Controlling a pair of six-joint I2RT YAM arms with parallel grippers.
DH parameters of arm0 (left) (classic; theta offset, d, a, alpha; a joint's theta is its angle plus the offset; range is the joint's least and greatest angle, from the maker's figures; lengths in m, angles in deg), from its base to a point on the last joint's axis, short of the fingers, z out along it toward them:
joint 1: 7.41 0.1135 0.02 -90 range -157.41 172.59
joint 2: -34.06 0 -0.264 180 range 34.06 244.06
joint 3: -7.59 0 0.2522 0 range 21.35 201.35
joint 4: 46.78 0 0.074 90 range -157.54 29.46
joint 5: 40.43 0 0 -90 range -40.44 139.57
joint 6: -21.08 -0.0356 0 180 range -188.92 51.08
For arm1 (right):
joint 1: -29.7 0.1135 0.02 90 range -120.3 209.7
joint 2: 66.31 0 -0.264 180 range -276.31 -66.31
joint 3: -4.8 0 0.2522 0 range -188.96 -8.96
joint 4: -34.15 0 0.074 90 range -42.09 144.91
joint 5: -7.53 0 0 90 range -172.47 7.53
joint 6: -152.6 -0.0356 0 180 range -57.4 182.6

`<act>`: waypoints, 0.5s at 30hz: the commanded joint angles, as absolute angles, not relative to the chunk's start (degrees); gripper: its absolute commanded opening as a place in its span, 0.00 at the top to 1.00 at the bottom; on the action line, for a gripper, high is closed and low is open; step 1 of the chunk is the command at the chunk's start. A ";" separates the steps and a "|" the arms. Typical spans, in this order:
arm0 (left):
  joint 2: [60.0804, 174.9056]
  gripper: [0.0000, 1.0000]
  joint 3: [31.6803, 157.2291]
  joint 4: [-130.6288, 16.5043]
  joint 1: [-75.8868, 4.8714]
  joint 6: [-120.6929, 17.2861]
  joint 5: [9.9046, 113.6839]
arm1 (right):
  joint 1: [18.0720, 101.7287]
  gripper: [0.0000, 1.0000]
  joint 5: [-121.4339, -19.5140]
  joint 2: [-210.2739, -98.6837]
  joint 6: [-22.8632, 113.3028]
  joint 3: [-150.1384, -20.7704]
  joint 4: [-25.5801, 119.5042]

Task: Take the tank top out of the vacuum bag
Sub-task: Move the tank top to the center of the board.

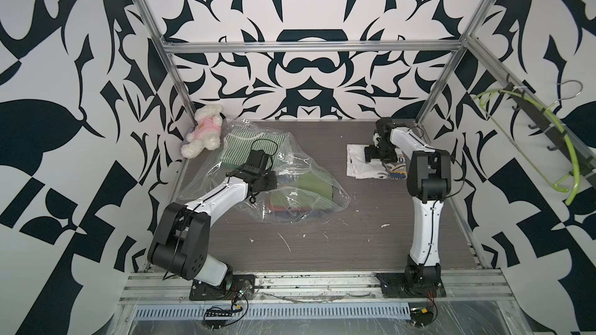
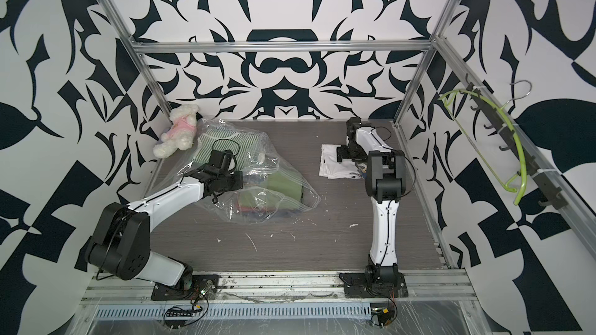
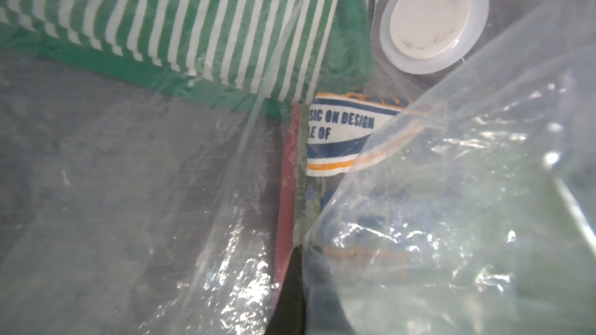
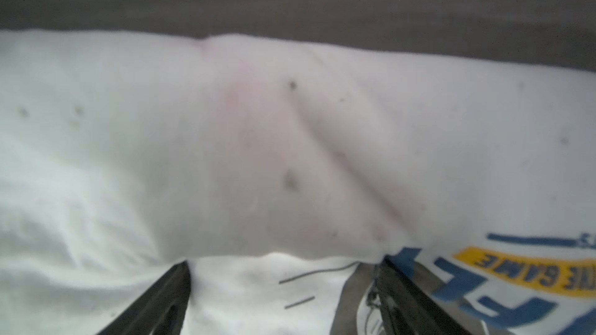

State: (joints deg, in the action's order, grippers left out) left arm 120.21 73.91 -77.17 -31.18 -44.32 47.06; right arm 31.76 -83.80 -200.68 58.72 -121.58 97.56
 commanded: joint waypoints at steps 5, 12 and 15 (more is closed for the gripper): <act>120.66 1.00 76.70 -78.33 -33.07 -43.87 47.42 | 31.45 0.09 -85.15 -213.36 62.58 -134.25 95.19; 118.57 1.00 76.26 -78.98 -33.14 -44.75 48.18 | 31.68 0.09 -74.21 -195.55 58.84 -122.47 85.15; 118.63 1.00 75.54 -77.55 -33.87 -44.45 48.48 | 31.97 0.08 -70.18 -185.27 56.76 -114.43 78.82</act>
State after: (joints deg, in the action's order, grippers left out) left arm 120.02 75.39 -77.93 -33.08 -44.43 47.30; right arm 31.24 -77.00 -196.46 59.47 -118.15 86.46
